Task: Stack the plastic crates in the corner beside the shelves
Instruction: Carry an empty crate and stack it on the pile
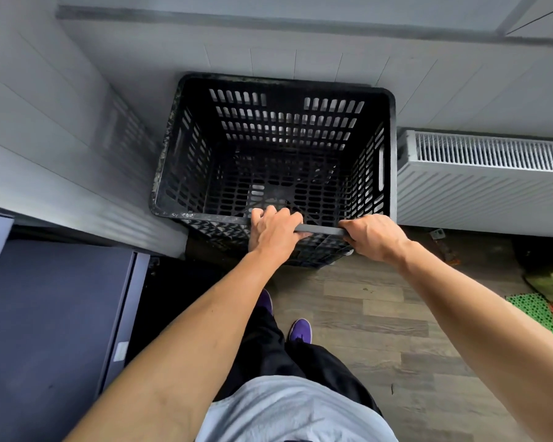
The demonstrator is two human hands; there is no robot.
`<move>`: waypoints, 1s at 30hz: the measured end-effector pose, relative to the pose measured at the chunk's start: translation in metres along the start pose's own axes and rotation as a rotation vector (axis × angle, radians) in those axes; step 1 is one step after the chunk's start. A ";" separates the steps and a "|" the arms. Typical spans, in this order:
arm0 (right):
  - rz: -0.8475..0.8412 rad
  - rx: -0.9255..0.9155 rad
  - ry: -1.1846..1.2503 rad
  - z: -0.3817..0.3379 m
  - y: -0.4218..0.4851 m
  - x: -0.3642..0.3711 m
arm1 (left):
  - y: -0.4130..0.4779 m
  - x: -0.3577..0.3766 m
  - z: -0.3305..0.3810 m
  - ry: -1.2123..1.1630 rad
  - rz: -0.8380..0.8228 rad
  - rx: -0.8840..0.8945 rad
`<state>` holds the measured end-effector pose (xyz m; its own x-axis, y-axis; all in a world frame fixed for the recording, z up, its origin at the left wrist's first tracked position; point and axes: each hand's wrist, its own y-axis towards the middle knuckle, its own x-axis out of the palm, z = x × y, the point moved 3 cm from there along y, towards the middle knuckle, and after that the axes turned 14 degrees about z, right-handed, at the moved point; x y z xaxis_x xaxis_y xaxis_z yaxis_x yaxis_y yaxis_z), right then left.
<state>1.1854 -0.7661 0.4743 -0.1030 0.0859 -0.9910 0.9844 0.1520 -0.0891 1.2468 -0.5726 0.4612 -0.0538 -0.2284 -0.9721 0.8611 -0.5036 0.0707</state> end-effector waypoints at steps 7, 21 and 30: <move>-0.007 -0.012 -0.022 0.003 0.003 0.006 | 0.002 0.001 0.003 0.015 -0.029 -0.042; -0.007 -0.014 -0.034 0.005 0.006 0.006 | 0.005 -0.006 0.004 -0.027 -0.122 -0.055; 0.008 0.034 -0.008 -0.001 -0.001 0.004 | 0.003 -0.016 -0.001 -0.256 -0.264 -0.129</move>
<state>1.1841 -0.7655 0.4709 -0.0941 0.0789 -0.9924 0.9895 0.1174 -0.0845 1.2505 -0.5696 0.4768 -0.3926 -0.3135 -0.8646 0.8561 -0.4680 -0.2191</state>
